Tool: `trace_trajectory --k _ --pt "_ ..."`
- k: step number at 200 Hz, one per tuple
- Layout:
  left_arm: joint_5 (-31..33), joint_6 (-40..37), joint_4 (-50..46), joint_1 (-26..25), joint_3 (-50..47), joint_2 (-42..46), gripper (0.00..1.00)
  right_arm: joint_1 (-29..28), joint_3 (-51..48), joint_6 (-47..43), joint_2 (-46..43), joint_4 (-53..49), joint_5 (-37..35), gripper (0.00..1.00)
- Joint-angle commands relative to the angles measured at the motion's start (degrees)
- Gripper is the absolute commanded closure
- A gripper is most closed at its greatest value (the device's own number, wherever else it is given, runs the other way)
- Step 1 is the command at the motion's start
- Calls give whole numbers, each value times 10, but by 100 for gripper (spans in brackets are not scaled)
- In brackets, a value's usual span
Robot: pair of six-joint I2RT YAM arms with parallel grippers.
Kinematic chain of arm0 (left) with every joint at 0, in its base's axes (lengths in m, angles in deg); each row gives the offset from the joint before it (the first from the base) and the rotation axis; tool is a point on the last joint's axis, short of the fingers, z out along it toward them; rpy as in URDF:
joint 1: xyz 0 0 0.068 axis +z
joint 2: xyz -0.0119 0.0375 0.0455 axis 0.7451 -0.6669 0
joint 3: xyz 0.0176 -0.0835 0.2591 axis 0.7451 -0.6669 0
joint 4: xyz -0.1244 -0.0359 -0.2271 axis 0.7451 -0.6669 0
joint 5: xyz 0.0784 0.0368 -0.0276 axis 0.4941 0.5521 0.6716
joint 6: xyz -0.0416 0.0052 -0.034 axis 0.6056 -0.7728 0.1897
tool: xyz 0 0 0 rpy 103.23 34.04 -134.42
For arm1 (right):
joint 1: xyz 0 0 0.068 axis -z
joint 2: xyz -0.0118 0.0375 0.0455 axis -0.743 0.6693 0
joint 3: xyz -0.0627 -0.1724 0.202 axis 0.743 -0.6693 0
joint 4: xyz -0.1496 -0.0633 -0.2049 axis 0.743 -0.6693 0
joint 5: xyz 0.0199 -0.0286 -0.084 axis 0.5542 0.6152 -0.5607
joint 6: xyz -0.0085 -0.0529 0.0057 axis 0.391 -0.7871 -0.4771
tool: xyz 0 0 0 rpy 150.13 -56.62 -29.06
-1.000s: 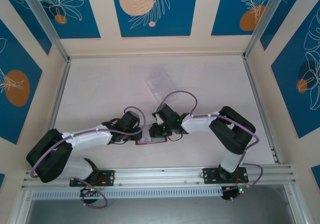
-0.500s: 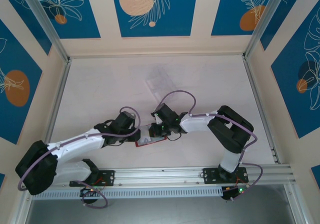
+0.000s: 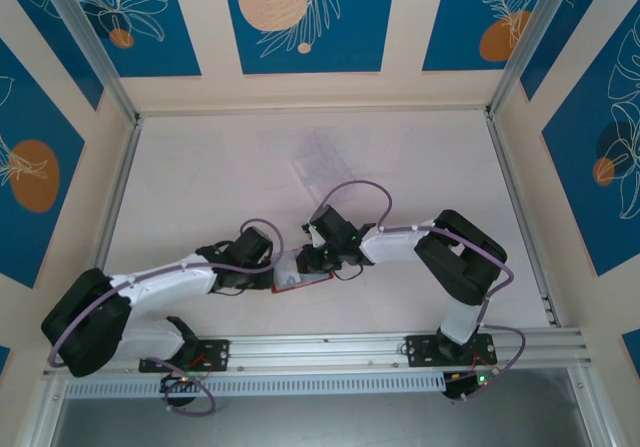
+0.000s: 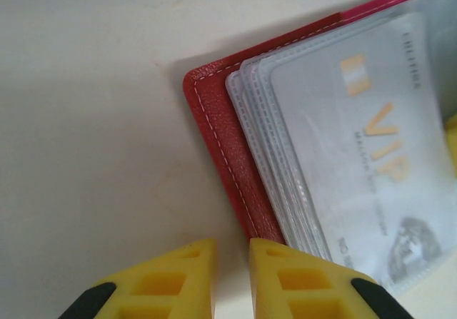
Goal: Put the credit cards into the card holder
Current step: Insert the credit card into the card slot, then close the card holder at the center of the table.
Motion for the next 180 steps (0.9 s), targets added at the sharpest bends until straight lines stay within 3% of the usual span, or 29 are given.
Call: trace_trajectory --k 1,72,113,142,180 --pt "-13 -12 31 2 -4 -26 82 1 4 -9 2 -7 10 82" --pt "-14 -9 44 -1 -7 -37 82 -10 24 -14 13 -17 -5 78" --pt "-13 -11 42 -2 -4 -36 82 -10 30 -31 -85 -107 -82 76" --pt "-15 -13 47 -2 -2 -43 82 -8 42 -54 -168 -197 -146 69" --pt "-16 -12 51 -4 -1 -46 82 -5 75 -73 -153 -299 -257 56"
